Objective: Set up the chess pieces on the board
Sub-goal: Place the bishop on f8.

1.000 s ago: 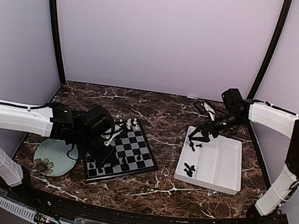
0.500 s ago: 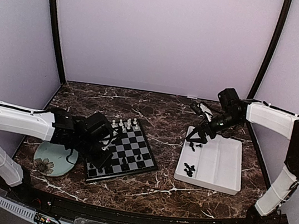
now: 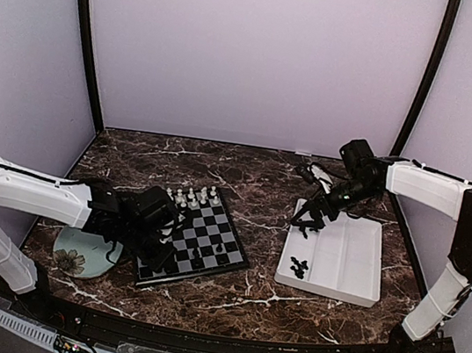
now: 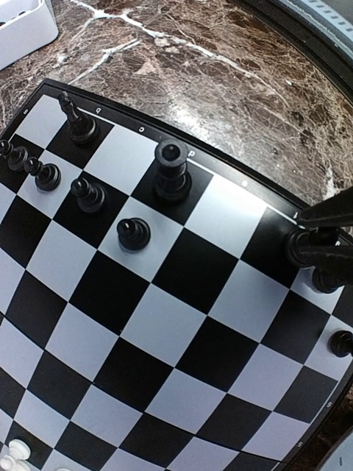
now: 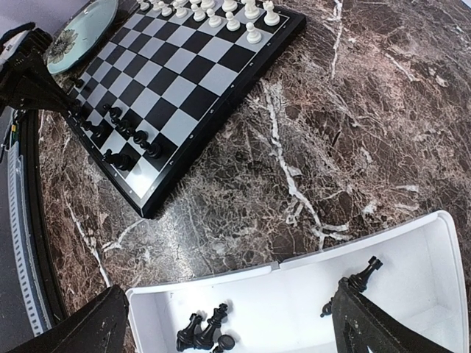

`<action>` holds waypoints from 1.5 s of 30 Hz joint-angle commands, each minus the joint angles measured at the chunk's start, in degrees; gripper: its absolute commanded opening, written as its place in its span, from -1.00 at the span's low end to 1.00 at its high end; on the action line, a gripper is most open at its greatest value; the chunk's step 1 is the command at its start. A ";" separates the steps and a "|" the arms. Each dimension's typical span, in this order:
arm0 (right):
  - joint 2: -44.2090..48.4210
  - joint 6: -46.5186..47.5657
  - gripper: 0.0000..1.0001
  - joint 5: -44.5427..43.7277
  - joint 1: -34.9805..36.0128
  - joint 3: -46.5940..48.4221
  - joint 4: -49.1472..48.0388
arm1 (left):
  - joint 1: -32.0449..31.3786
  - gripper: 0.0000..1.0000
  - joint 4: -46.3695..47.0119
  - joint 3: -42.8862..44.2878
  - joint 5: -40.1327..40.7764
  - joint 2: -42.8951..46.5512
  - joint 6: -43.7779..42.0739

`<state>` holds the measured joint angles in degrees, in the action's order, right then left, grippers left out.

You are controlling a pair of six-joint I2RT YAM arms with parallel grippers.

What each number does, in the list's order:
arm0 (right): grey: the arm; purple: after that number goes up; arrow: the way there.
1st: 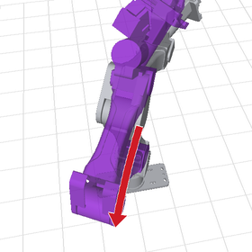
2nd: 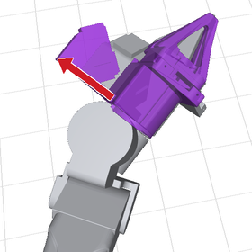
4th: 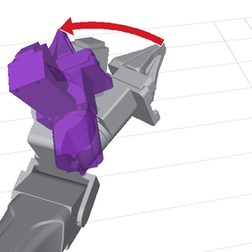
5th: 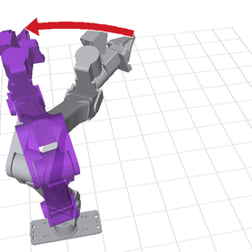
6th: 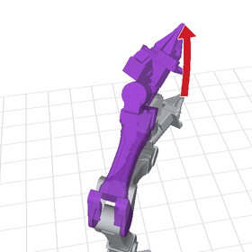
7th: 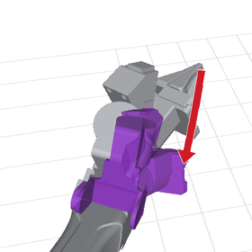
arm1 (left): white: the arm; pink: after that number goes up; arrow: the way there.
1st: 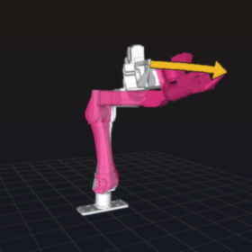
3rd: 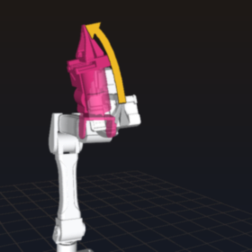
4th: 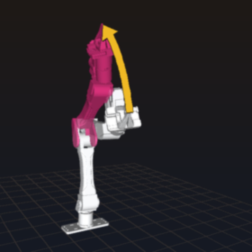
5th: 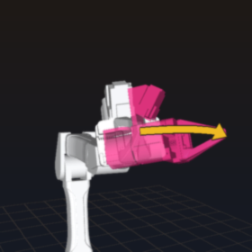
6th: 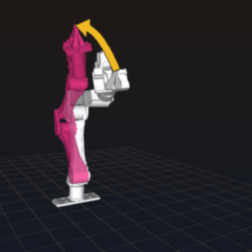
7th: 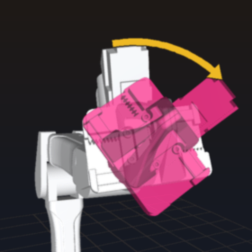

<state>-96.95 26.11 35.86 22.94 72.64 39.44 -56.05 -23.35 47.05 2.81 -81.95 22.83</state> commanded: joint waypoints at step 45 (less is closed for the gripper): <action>6.87 4.47 0.97 -6.21 -2.10 1.64 -3.71 | 0.76 -0.09 -2.45 9.88 8.08 5.33 -0.68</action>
<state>-94.39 28.97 31.40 23.09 71.64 38.65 -55.96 -24.51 51.68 6.57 -80.95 23.35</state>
